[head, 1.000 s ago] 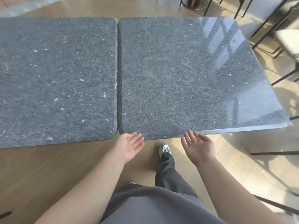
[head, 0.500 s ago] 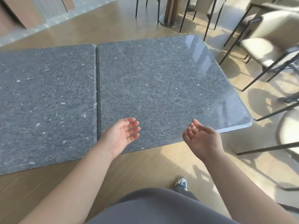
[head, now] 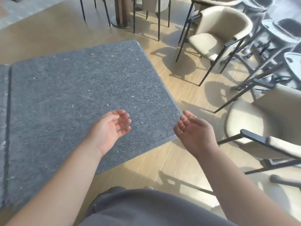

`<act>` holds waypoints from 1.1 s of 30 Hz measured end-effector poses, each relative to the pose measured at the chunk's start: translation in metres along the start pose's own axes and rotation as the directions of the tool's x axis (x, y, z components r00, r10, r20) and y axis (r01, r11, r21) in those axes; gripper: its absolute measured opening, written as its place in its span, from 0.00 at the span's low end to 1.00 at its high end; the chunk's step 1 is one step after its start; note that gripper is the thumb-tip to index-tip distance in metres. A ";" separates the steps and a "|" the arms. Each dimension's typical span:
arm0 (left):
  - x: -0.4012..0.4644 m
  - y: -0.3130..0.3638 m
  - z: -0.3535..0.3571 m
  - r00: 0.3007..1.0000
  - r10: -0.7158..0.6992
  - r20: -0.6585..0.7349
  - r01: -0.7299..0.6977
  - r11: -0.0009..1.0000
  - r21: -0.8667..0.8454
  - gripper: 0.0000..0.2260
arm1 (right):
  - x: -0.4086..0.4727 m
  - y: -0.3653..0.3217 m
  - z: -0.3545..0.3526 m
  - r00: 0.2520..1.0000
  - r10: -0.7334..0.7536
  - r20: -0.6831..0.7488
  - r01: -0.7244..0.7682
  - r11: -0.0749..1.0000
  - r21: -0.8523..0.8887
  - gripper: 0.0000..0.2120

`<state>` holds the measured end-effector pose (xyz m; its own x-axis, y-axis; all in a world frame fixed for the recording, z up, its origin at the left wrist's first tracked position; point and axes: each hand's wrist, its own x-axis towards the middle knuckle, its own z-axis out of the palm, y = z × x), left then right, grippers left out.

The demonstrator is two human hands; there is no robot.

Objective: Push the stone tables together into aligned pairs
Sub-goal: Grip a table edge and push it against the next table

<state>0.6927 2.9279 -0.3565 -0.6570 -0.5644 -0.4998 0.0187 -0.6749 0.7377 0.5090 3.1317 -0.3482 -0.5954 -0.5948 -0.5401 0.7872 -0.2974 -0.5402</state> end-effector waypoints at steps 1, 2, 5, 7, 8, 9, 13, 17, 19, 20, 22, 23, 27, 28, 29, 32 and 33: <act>0.007 0.002 0.015 0.999 0.032 0.019 -0.033 0.998 0.060 0.11 | 0.003 -0.015 -0.003 0.999 -0.035 0.017 0.036 0.999 -0.024 0.11; 0.015 0.004 0.030 0.997 0.063 0.038 -0.067 0.990 0.122 0.12 | 0.007 -0.029 -0.005 0.997 -0.074 0.034 0.075 0.996 -0.050 0.11; 0.041 0.011 0.075 0.985 0.129 0.117 -0.155 0.957 0.247 0.10 | 0.020 -0.068 -0.012 0.981 -0.177 0.075 0.185 0.977 -0.108 0.12; 0.058 0.016 0.105 0.973 0.155 0.172 -0.197 0.943 0.269 0.10 | 0.032 -0.090 -0.015 0.973 -0.214 0.092 0.224 0.968 -0.117 0.13; 0.067 0.018 0.119 0.966 0.170 0.197 -0.221 0.936 0.274 0.10 | 0.038 -0.101 -0.015 0.969 -0.229 0.097 0.240 0.963 -0.126 0.13; 0.077 0.019 0.133 0.957 0.184 0.225 -0.244 0.929 0.277 0.11 | 0.045 -0.112 -0.015 0.964 -0.246 0.100 0.258 0.955 -0.145 0.13; 0.119 0.022 0.188 0.917 0.202 0.343 -0.304 0.912 0.275 0.12 | 0.072 -0.159 -0.008 0.937 -0.322 0.134 0.347 0.902 -0.257 0.16; 0.161 0.026 0.247 0.869 0.199 0.453 -0.368 0.872 0.323 0.13 | 0.093 -0.217 -0.009 0.890 -0.417 0.183 0.456 0.821 -0.343 0.19; 0.177 0.027 0.283 0.836 0.194 0.514 -0.404 0.851 0.336 0.13 | 0.099 -0.243 -0.013 0.861 -0.460 0.216 0.508 0.778 -0.370 0.20; 0.186 0.026 0.303 0.820 0.199 0.537 -0.426 0.839 0.339 0.13 | 0.103 -0.258 -0.016 0.841 -0.493 0.222 0.540 0.751 -0.379 0.21; 0.198 0.023 0.338 0.792 0.213 0.572 -0.468 0.814 0.344 0.14 | 0.109 -0.282 -0.023 0.804 -0.545 0.239 0.593 0.697 -0.403 0.21; 0.207 0.020 0.361 0.777 0.222 0.589 -0.490 0.800 0.345 0.14 | 0.114 -0.301 -0.029 0.784 -0.568 0.249 0.617 0.670 -0.413 0.21; 0.250 0.006 0.453 0.722 0.295 0.626 -0.602 0.714 0.358 0.15 | 0.149 -0.383 -0.060 0.743 -0.618 0.256 0.655 0.594 -0.467 0.22; 0.262 0.001 0.476 0.715 0.317 0.623 -0.622 0.696 0.360 0.15 | 0.160 -0.405 -0.067 0.745 -0.618 0.252 0.651 0.589 -0.479 0.23; 0.275 -0.003 0.498 0.720 0.337 0.606 -0.627 0.690 0.362 0.15 | 0.173 -0.427 -0.074 0.750 -0.613 0.250 0.643 0.587 -0.491 0.23; 0.311 -0.014 0.558 0.752 0.372 0.544 -0.616 0.691 0.378 0.15 | 0.211 -0.490 -0.087 0.764 -0.595 0.251 0.617 0.558 -0.555 0.23; 0.322 -0.016 0.575 0.766 0.371 0.524 -0.605 0.692 0.394 0.15 | 0.223 -0.507 -0.089 0.766 -0.590 0.253 0.610 0.544 -0.576 0.23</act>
<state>0.0476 3.0304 -0.2683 -0.8916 -0.4341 0.1287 0.1134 0.0611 0.9917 -0.0371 3.2163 -0.2518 -0.8805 -0.4691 0.0682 -0.0269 -0.0941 -0.9952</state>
